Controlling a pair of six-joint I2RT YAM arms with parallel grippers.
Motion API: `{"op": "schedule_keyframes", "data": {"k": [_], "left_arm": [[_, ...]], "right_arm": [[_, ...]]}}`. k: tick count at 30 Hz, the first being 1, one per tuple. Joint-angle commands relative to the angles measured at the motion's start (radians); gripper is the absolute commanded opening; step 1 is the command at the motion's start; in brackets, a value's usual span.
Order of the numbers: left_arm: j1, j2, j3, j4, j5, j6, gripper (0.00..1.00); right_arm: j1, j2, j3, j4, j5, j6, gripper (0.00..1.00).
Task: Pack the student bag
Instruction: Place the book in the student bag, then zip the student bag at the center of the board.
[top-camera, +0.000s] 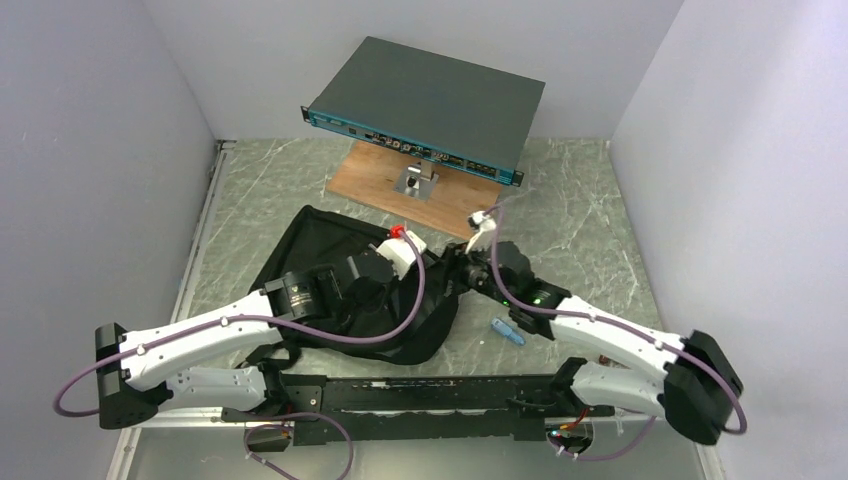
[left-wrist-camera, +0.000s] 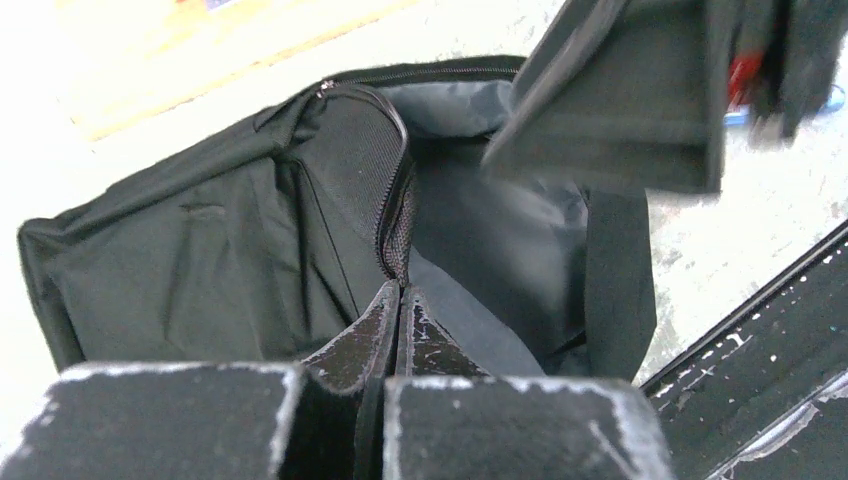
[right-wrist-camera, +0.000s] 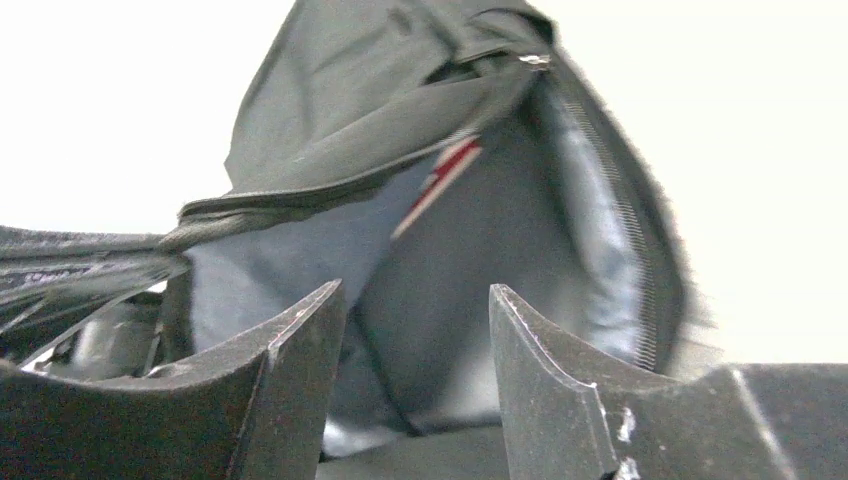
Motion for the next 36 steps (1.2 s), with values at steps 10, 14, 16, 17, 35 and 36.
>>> {"op": "schedule_keyframes", "data": {"k": [10,14,16,17,35,36], "left_arm": [[-0.001,-0.041,-0.144,-0.014,0.03,-0.192,0.0],[-0.001,-0.073,-0.214,-0.055,0.035,-0.268,0.0],[-0.002,-0.079,-0.241,-0.051,0.077,-0.307,0.0],[-0.002,-0.086,-0.261,-0.037,0.103,-0.322,0.0],[-0.002,-0.123,-0.356,0.064,0.18,-0.365,0.0],[-0.002,-0.13,-0.363,0.068,0.181,-0.367,0.0]], "right_arm": [[-0.227,0.083,0.126,-0.155,-0.059,-0.145,0.52],[-0.226,0.185,0.207,-0.109,-0.086,-0.124,0.52],[-0.217,0.236,0.255,-0.102,-0.096,-0.125,0.51],[-0.208,0.262,0.274,-0.095,-0.093,-0.127,0.51],[-0.088,0.546,0.495,-0.064,-0.119,-0.38,0.37],[-0.088,0.56,0.504,-0.058,-0.141,-0.413,0.38]]}}
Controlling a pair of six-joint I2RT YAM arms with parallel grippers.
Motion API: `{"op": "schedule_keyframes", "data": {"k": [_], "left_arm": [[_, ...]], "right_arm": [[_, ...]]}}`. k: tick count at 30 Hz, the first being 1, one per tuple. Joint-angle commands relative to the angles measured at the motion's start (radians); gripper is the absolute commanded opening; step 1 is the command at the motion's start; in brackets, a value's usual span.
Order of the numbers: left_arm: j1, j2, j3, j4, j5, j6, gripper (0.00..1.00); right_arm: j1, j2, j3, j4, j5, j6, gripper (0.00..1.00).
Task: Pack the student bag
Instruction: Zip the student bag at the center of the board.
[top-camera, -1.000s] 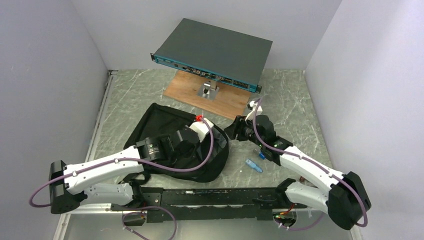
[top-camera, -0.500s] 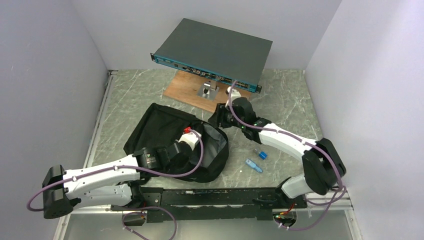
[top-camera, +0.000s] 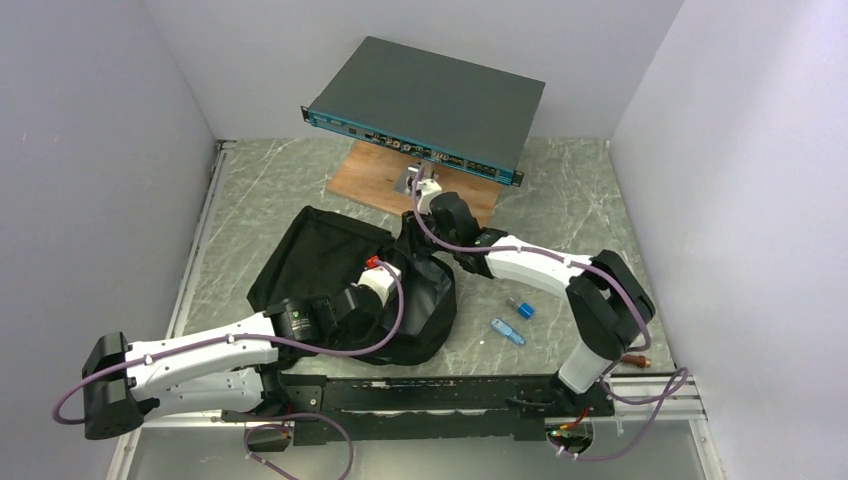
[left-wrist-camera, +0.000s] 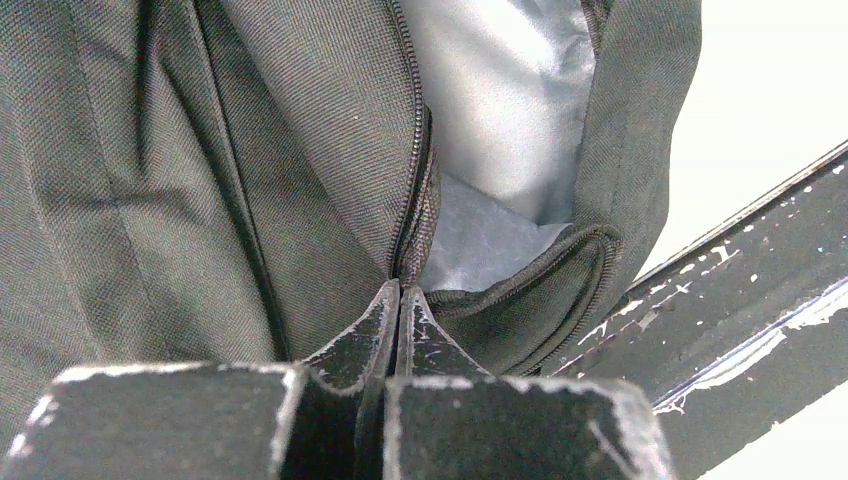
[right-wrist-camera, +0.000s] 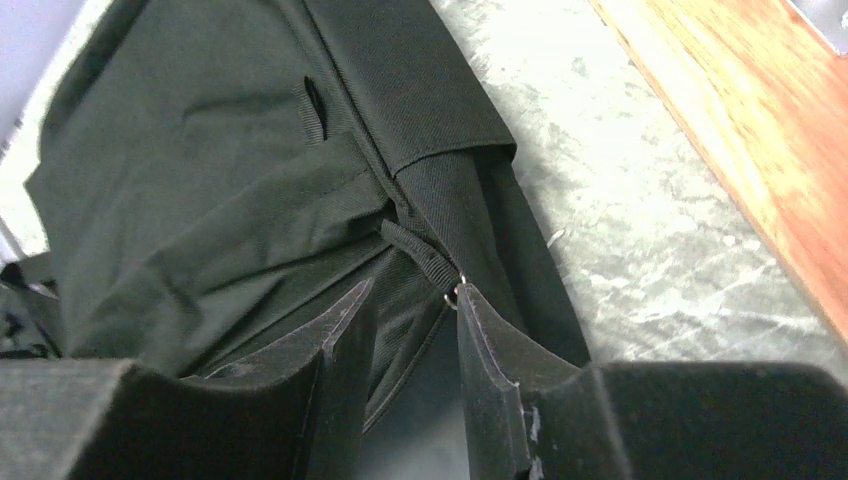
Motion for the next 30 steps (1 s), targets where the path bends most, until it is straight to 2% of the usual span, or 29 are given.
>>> {"op": "schedule_keyframes", "data": {"k": [1,4,6,9,15,25,30], "left_arm": [[-0.002,-0.026,-0.019,0.034,0.055,-0.02,0.0],[-0.002,-0.047,-0.039,0.037,0.049,-0.025,0.0],[-0.002,-0.06,-0.049,0.03,0.04,-0.032,0.0],[-0.002,-0.073,-0.061,0.041,0.034,-0.025,0.0],[-0.002,-0.053,-0.04,0.038,0.026,0.0,0.0],[-0.002,-0.045,-0.055,0.066,0.048,0.001,0.0],[-0.002,-0.042,-0.049,0.063,0.049,-0.002,0.0]], "right_arm": [[0.005,0.054,0.076,0.066,-0.101,-0.187,0.38],[0.007,0.127,0.158,-0.003,-0.177,-0.287,0.39],[0.008,0.151,0.172,-0.016,-0.163,-0.335,0.4],[0.009,0.173,0.175,-0.004,-0.162,-0.405,0.47],[0.008,0.231,0.234,-0.096,-0.17,-0.514,0.5],[0.023,0.256,0.222,-0.098,-0.075,-0.594,0.49],[0.04,0.277,0.22,-0.067,0.0,-0.618,0.41]]}}
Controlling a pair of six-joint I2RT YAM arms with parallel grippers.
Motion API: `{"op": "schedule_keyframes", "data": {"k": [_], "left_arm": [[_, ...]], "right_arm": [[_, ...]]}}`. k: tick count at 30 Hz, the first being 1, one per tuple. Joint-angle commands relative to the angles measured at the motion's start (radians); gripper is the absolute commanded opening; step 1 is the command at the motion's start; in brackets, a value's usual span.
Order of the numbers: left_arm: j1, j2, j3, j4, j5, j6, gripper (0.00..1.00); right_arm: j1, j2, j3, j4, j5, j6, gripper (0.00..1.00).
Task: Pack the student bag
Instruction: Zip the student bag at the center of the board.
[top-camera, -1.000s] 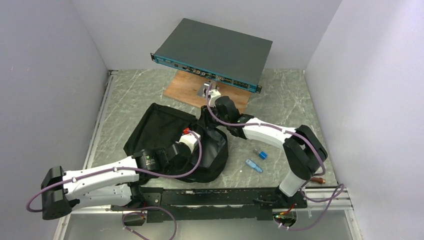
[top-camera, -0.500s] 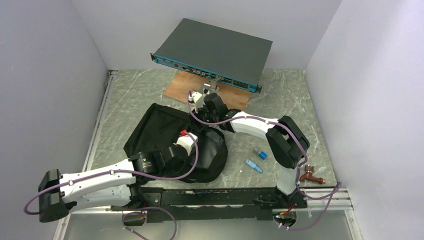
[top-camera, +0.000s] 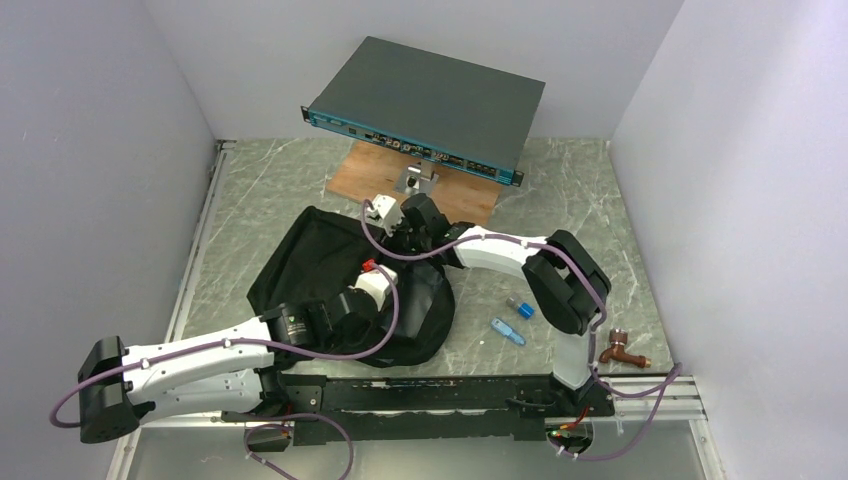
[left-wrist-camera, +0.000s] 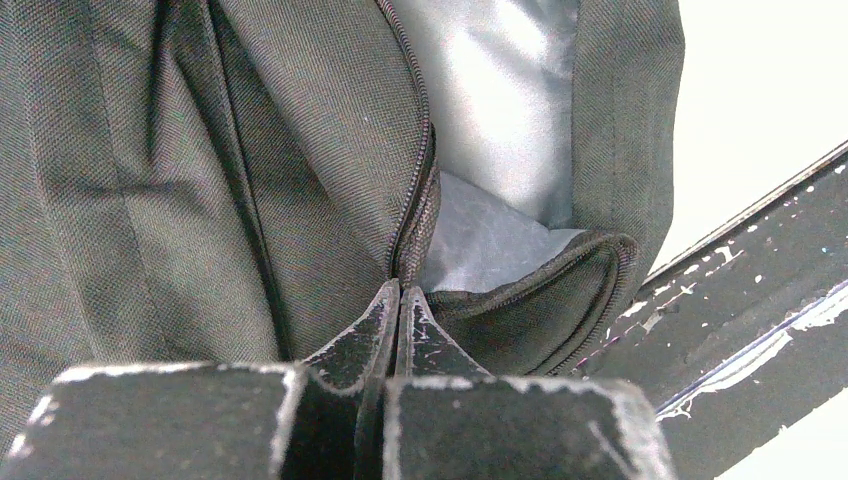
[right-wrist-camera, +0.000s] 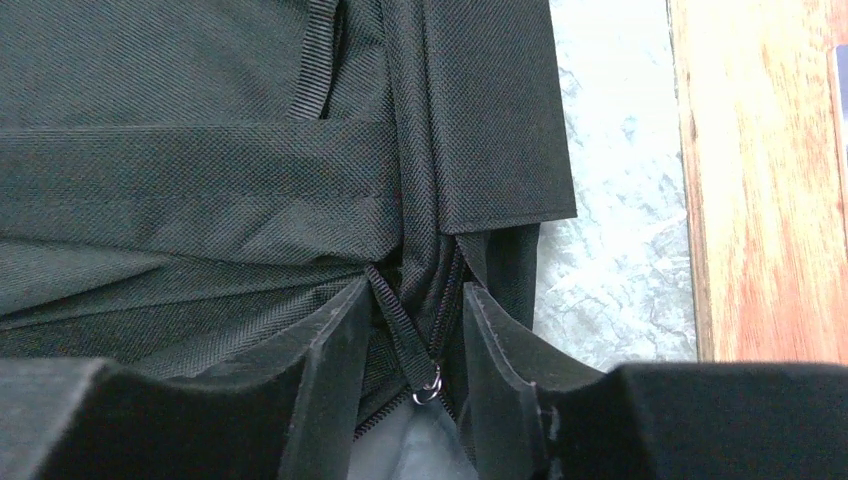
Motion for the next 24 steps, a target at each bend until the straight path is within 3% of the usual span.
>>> {"op": "schedule_keyframes", "data": {"k": [1,3,6,9,16,17,19,20,24], "left_arm": [[-0.002,-0.001,0.007,0.015,0.047,-0.004,0.0],[-0.002,-0.005,0.007,0.013,0.047,-0.005,0.0],[-0.002,-0.007,0.006,0.008,0.044,-0.008,0.0],[-0.002,-0.008,0.002,0.005,0.04,-0.011,0.0],[-0.002,0.001,-0.007,0.037,0.032,-0.06,0.0],[-0.002,0.003,-0.007,0.046,0.032,-0.064,0.08],[-0.002,-0.001,-0.011,0.068,0.04,-0.06,0.36],[-0.002,-0.005,-0.013,0.076,0.044,-0.057,0.44],[0.008,-0.041,-0.008,0.112,0.071,-0.018,0.53]], "right_arm": [[0.01,0.022,0.017,0.055,0.116,-0.06,0.39],[0.016,0.018,-0.003,0.097,0.179,-0.054,0.31],[0.023,-0.003,-0.034,0.16,0.241,-0.024,0.11],[0.022,-0.063,-0.1,0.224,0.258,0.05,0.0],[0.022,-0.211,-0.287,0.366,0.275,0.542,0.0],[0.023,-0.228,-0.317,0.398,0.301,0.618,0.0],[0.022,-0.245,-0.364,0.484,0.265,0.707,0.0],[0.022,-0.246,-0.364,0.506,0.245,0.709,0.0],[0.021,-0.23,-0.321,0.444,0.22,0.656,0.0]]}}
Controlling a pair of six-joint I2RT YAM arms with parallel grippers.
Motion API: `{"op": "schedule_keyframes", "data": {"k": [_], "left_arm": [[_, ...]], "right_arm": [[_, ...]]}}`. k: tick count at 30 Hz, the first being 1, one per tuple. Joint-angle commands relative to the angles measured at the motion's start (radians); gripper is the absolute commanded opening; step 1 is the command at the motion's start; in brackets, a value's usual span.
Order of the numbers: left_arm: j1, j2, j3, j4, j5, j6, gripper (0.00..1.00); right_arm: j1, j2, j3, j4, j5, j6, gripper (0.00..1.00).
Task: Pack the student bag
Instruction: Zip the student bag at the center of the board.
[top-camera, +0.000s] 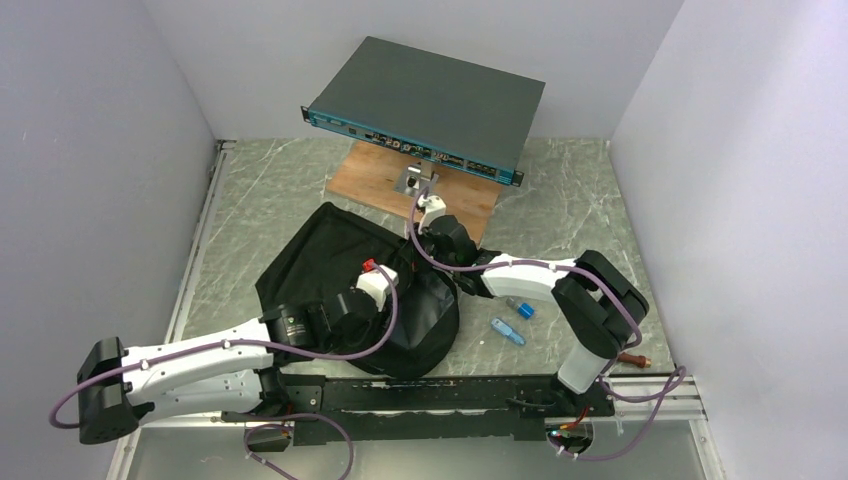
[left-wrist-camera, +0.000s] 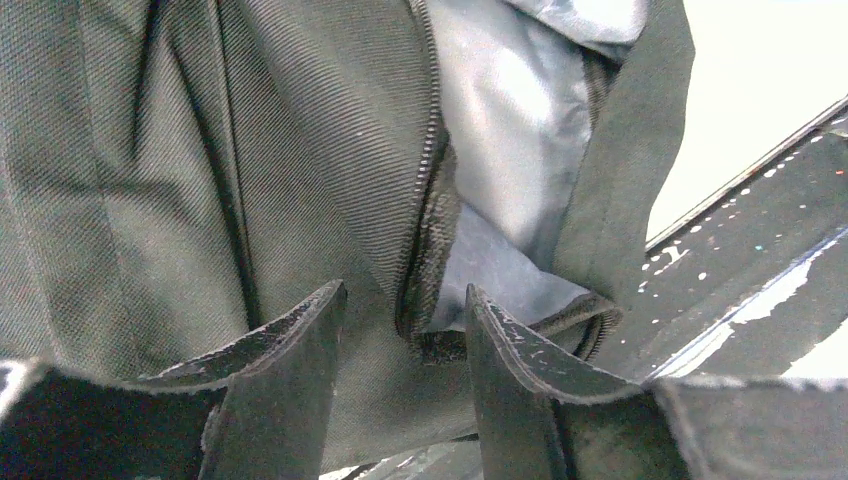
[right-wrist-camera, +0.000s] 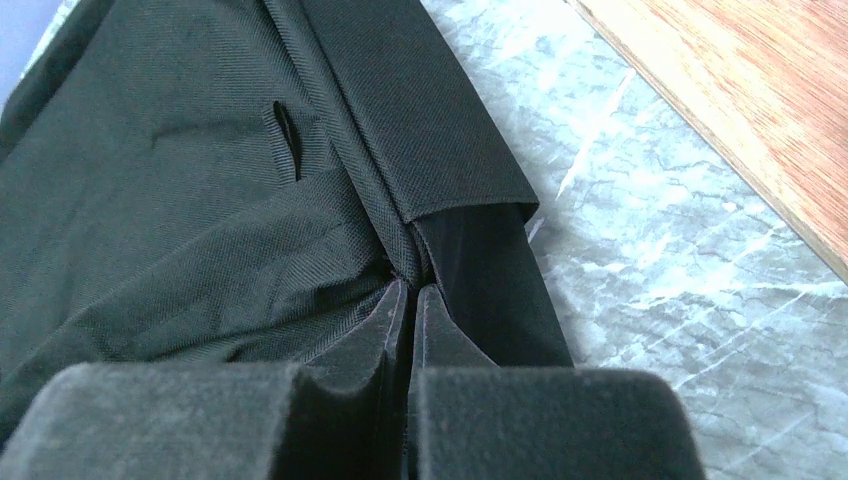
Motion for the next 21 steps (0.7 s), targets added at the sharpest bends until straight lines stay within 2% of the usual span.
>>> {"op": "schedule_keyframes", "data": {"k": [1,6,9,14,19,20,21], "left_arm": [[0.013,-0.047,0.009,0.071,0.032,0.021,0.54],[0.052,-0.095,0.014,0.049,0.059,0.04,0.72],[0.082,-0.132,0.006,0.053,0.092,0.071,0.77],[0.119,-0.105,-0.022,0.088,0.15,0.065,0.85],[0.128,0.018,-0.005,0.159,0.209,0.053,0.87],[0.126,0.037,0.0,0.166,0.199,0.052,0.84],[0.127,0.054,0.002,0.164,0.183,0.051,0.77]], "right_arm": [[-0.002,-0.019,0.031,0.081,-0.032,0.046,0.0],[-0.014,-0.036,0.033,0.051,-0.07,-0.006,0.01],[-0.016,-0.043,0.017,0.067,-0.093,-0.025,0.1],[-0.017,-0.024,0.037,0.047,-0.098,-0.045,0.11],[-0.016,-0.031,0.045,0.029,-0.088,-0.055,0.1],[-0.016,-0.033,0.049,0.019,-0.09,-0.059,0.11],[-0.016,-0.035,0.053,0.008,-0.089,-0.061,0.12]]}}
